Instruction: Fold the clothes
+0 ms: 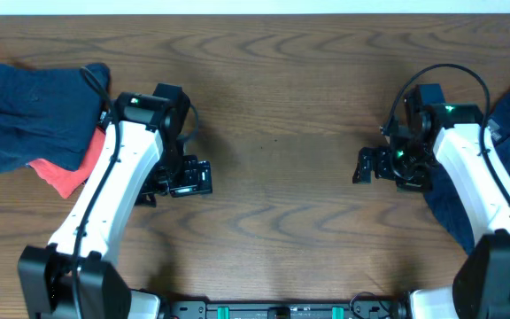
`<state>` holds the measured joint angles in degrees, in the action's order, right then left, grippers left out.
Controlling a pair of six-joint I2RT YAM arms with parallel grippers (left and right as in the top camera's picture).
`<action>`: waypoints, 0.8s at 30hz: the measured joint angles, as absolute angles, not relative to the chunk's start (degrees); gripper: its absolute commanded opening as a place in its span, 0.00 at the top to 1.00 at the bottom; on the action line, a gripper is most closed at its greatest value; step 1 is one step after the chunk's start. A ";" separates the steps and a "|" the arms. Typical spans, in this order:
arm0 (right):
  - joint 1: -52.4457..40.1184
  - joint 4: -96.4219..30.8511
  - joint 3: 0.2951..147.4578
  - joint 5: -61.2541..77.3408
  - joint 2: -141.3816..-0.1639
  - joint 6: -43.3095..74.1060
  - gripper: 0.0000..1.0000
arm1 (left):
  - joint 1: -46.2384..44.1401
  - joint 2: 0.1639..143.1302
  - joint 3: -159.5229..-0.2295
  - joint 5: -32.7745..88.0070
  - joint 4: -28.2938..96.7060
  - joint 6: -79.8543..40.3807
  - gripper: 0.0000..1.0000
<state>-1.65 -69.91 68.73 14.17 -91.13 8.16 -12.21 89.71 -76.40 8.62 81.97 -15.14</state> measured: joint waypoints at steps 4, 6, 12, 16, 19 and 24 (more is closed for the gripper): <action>-1.30 -67.57 67.53 11.40 -82.65 9.96 0.01 | -12.21 80.12 -74.50 8.62 78.35 -14.57 0.02; -1.28 -65.12 66.28 10.11 -76.05 10.44 0.01 | -12.21 73.25 -72.90 8.60 74.96 -14.50 0.02; -1.28 -55.40 57.34 7.09 -52.18 11.35 0.01 | -12.21 47.81 -63.26 5.04 62.57 -14.28 0.02; -1.28 -51.27 49.91 3.57 -37.01 12.10 0.01 | -12.21 31.97 -54.04 2.76 55.96 -14.26 0.02; -1.30 -50.37 46.39 1.45 -28.01 12.56 0.01 | -12.21 23.92 -47.97 2.13 53.60 -14.28 0.02; -1.30 -51.94 45.32 0.16 -21.56 12.67 0.01 | -12.21 17.80 -44.23 1.83 54.46 -14.35 0.02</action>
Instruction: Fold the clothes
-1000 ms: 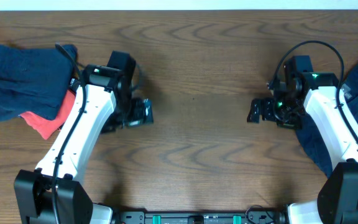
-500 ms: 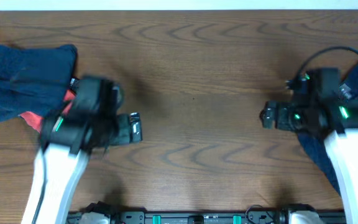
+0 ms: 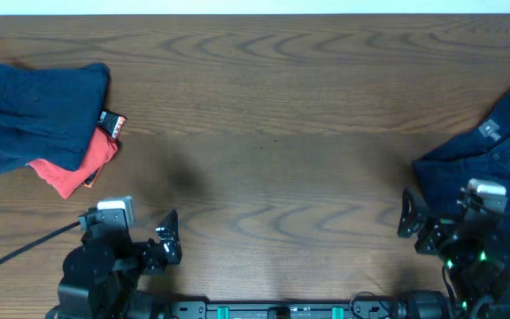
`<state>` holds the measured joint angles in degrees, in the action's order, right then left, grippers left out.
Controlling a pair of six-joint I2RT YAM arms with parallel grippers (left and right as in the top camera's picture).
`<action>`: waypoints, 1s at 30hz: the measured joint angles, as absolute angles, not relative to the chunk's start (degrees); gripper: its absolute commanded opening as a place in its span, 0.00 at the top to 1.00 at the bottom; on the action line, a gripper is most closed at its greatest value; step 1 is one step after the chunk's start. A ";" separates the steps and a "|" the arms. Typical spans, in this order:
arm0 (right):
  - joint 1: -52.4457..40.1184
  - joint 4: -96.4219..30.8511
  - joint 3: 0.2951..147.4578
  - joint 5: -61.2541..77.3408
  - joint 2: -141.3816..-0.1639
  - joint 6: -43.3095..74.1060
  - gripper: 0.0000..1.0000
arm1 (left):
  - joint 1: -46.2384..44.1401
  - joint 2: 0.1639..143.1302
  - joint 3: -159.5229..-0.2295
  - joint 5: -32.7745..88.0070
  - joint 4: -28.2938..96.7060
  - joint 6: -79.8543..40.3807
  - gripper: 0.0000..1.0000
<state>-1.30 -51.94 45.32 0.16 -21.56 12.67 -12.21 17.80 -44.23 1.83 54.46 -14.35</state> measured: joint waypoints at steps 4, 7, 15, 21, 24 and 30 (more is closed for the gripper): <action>-1.28 -54.92 45.28 -0.08 -20.23 12.82 0.01 | -12.21 16.99 -44.23 1.45 56.01 -14.35 0.02; -1.28 -57.82 45.21 -0.12 -20.25 12.84 0.01 | -12.21 17.02 -44.23 1.34 56.62 -14.35 0.02; -1.28 -65.95 45.17 -0.30 -20.25 12.99 0.01 | -12.21 17.02 -44.23 1.28 56.64 -14.35 0.02; -1.28 -66.67 45.12 -0.51 -20.25 12.99 0.01 | -12.21 17.02 -44.23 1.28 56.64 -14.35 0.02; -1.30 -66.17 44.99 -0.51 -19.77 12.99 0.01 | -12.21 17.02 -44.23 1.28 56.64 -14.35 0.02; -1.32 -53.93 39.48 -0.54 -12.34 11.27 0.01 | -12.21 17.02 -44.23 1.26 56.69 -14.35 0.02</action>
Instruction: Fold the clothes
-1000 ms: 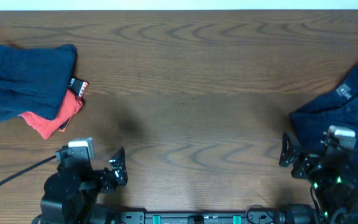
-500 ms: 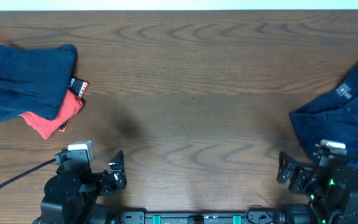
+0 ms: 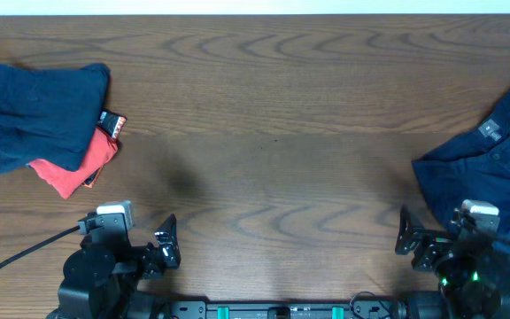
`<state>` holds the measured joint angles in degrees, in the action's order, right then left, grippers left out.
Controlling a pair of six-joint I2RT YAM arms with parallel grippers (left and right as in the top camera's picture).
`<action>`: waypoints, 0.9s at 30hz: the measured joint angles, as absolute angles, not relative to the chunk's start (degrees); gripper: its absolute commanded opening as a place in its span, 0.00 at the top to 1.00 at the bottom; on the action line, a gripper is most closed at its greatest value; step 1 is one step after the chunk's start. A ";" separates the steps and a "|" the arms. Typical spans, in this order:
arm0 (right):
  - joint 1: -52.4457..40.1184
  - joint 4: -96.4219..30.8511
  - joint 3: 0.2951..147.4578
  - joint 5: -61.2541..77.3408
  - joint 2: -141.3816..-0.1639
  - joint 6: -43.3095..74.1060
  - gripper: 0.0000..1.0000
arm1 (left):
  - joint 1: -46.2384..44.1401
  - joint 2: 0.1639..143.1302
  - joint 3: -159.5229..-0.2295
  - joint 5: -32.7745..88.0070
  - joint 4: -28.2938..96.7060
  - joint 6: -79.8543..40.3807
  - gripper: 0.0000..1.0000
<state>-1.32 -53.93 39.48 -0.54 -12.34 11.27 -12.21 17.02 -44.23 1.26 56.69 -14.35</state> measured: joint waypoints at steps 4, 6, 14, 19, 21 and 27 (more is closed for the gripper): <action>-1.34 -44.58 31.24 -0.40 -4.16 9.26 0.01 | -12.21 16.99 -44.23 1.28 56.71 -14.35 0.02; -1.34 -39.33 27.00 -0.21 -1.32 8.47 0.01 | -12.21 16.99 -44.23 1.28 56.73 -14.35 0.02; -1.37 -14.57 13.32 0.23 -0.71 4.58 0.01 | -12.21 16.97 -44.23 1.28 56.75 -14.35 0.02; -1.37 -2.92 6.42 0.23 -0.64 0.91 0.01 | -12.21 16.97 -44.23 1.28 56.75 -14.35 0.02; -1.37 -0.03 4.14 0.23 -0.62 -0.45 0.01 | -12.21 16.97 -44.23 1.28 56.75 -14.35 0.02; -1.37 -4.08 0.38 0.64 -0.69 -2.37 0.01 | -12.21 16.97 -44.23 1.28 56.75 -14.35 0.02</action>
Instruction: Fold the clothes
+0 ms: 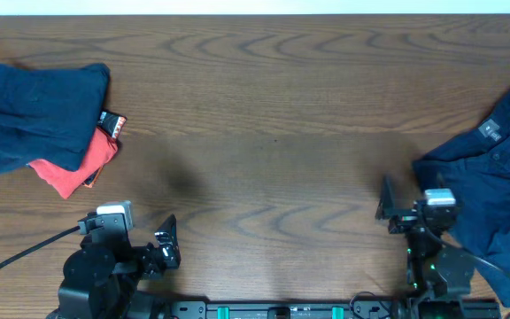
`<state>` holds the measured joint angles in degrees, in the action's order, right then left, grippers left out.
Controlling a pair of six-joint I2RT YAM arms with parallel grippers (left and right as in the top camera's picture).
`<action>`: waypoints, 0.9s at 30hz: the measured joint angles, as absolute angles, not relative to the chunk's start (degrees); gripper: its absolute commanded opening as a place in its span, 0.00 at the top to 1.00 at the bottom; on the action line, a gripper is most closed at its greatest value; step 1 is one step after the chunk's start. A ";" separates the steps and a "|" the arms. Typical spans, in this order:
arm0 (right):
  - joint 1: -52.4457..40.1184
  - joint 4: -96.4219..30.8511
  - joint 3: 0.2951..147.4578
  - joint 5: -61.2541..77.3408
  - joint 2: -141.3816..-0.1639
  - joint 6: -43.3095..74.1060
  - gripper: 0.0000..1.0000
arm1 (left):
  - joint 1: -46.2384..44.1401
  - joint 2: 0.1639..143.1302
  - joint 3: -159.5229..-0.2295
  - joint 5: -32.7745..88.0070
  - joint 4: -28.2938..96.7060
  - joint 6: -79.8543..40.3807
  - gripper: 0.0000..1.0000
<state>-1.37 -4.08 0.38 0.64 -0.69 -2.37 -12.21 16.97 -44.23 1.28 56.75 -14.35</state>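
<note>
A dark blue garment (492,182) lies spread and rumpled at the table's right edge, running out of the overhead view. At the far left a folded navy garment (38,111) rests on a folded red one (71,170). My left gripper (166,241) is drawn back at the front edge, far from both piles, with nothing in it. My right gripper (386,202) sits near the front, just left of the rumpled garment's edge and apart from it. The overhead view does not show how wide either set of fingers stands.
The wooden table (264,115) has bare wood between the two piles. A black cable (25,252) trails from the left arm's base toward the left edge. The rail with green fittings (282,310) runs along the front.
The right arm has moved from the front right corner leftward and a little farther onto the table, next to the rumpled garment's edge. The left arm and the clothes are unchanged.
At first both arms reached over the table, the left beside the folded pile, the right at the rumpled garment's left edge. Then both were drawn back to the front edge and stayed there. Now the right one stands closer to the garment again.
</note>
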 measured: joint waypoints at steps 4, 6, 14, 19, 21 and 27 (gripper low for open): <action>-1.37 -3.97 0.38 0.86 -0.69 -2.81 0.01 | -12.21 16.99 -44.21 1.28 56.75 -14.35 0.02; -1.37 -3.99 0.38 0.86 -0.69 -2.90 0.01 | -12.21 16.99 -44.21 1.28 56.75 -14.35 0.02; -1.37 -3.97 0.38 0.91 -0.69 -3.22 0.01 | -12.21 16.97 -44.21 1.28 56.77 -14.35 0.02; -1.37 -3.99 0.38 0.95 -0.69 -3.22 0.01 | -12.21 16.99 -44.21 1.28 56.77 -14.35 0.02; -1.37 -3.97 0.38 1.06 -0.69 -3.22 0.01 | -12.21 16.97 -44.21 1.28 56.77 -14.35 0.02; -1.37 -3.97 0.38 1.06 -0.69 -3.22 0.01 | -12.21 16.99 -44.21 1.28 56.77 -14.35 0.02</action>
